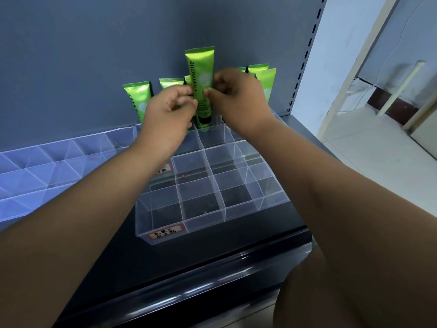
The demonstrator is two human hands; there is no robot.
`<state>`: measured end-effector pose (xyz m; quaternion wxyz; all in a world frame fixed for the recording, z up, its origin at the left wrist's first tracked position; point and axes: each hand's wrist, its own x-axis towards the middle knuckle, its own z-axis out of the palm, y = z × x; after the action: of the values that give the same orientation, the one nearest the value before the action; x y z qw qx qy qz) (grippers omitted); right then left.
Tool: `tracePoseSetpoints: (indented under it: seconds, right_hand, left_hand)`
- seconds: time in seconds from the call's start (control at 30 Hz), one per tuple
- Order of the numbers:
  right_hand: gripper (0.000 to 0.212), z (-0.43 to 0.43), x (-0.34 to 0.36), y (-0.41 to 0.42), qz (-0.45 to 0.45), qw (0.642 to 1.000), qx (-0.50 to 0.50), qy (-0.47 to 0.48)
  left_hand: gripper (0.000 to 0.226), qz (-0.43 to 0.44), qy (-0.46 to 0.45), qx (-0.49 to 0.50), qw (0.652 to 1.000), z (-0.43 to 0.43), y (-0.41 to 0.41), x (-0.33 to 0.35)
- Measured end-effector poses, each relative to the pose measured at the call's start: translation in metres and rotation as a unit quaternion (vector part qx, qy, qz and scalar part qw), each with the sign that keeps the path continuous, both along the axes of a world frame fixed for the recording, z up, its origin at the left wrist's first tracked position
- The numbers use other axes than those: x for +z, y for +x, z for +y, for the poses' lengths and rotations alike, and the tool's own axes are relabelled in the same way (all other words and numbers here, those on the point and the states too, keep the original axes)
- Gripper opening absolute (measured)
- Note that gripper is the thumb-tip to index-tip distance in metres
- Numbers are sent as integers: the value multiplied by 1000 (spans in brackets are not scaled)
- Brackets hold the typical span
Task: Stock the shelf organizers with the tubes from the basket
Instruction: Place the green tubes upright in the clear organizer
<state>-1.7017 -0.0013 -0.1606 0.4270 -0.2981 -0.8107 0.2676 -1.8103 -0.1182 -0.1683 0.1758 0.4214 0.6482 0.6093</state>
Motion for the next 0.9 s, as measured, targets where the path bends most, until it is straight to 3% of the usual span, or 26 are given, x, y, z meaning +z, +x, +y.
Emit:
tracePoseSetpoints:
  seconds: [0.13,0.27,0.67,0.83,0.9]
  right_hand:
    - [12,2,-4,-3,-12,1000,-4,-4]
    - [12,-1,-5,-5,-22,1000,4,-8]
    - [18,0,-11,-3,-116,993,2,-3]
    - [36,-1,-12,-1,-155,988,-14,-4]
    - [30,-3,-13,-1,-161,987,-16,-1]
  left_hand:
    - [39,21,-33,0,999,-1,1,-5]
    - [29,36,-39,3,999,-1,0,-6]
    - [41,54,-82,14,995,-3,-1,-15]
    - [41,71,-100,6,992,-3,-1,-16]
    - [38,66,-100,7,993,-2,-2,-17]
